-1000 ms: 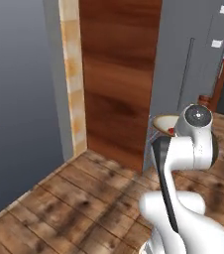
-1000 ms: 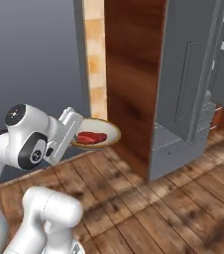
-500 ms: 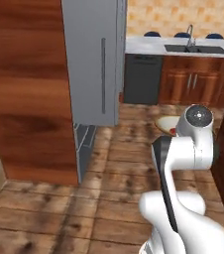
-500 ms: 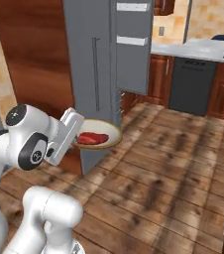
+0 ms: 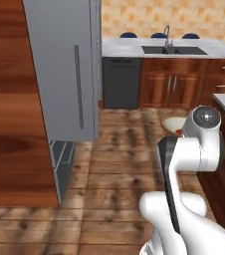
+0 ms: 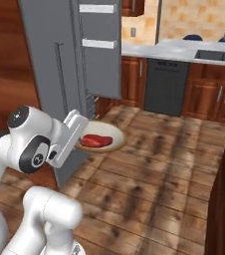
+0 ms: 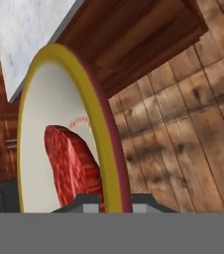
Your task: Place one of the steaks on the plate and the other in the bowl. Then place the bowl in the fridge.
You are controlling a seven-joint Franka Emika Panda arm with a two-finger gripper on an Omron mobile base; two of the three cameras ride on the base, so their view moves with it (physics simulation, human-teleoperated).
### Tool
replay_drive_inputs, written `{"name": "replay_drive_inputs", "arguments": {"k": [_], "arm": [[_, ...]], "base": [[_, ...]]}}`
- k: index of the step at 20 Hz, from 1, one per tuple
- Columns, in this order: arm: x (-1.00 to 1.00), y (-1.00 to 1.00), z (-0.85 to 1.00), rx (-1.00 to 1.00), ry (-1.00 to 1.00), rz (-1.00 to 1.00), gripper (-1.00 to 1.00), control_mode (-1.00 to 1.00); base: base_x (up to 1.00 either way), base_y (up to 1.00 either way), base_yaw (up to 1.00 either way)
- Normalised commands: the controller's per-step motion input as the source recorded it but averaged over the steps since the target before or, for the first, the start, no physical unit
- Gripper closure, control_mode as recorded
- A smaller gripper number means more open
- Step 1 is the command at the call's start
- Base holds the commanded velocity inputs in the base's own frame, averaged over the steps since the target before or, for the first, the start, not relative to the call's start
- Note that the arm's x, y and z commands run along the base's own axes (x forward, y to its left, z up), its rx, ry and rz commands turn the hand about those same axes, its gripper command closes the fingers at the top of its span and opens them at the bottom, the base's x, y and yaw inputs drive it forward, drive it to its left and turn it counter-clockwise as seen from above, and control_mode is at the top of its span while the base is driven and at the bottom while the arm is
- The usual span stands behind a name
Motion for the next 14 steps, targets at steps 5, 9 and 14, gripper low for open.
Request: {"name": "replay_drive_inputs", "arguments": {"k": [5, 9, 14], "arm": [[0.0, 0.0, 0.0, 0.0, 0.0, 0.0, 1.0, 1.0], [0.0, 0.0, 0.0, 0.0, 0.0, 0.0, 1.0, 1.0], [0.0, 0.0, 0.0, 0.0, 0.0, 0.0, 1.0, 1.0]], "base": [[0.9, -0.72, 0.05], [0.98, -0.4, 0.0], [0.97, -0.41, 0.08]]}}
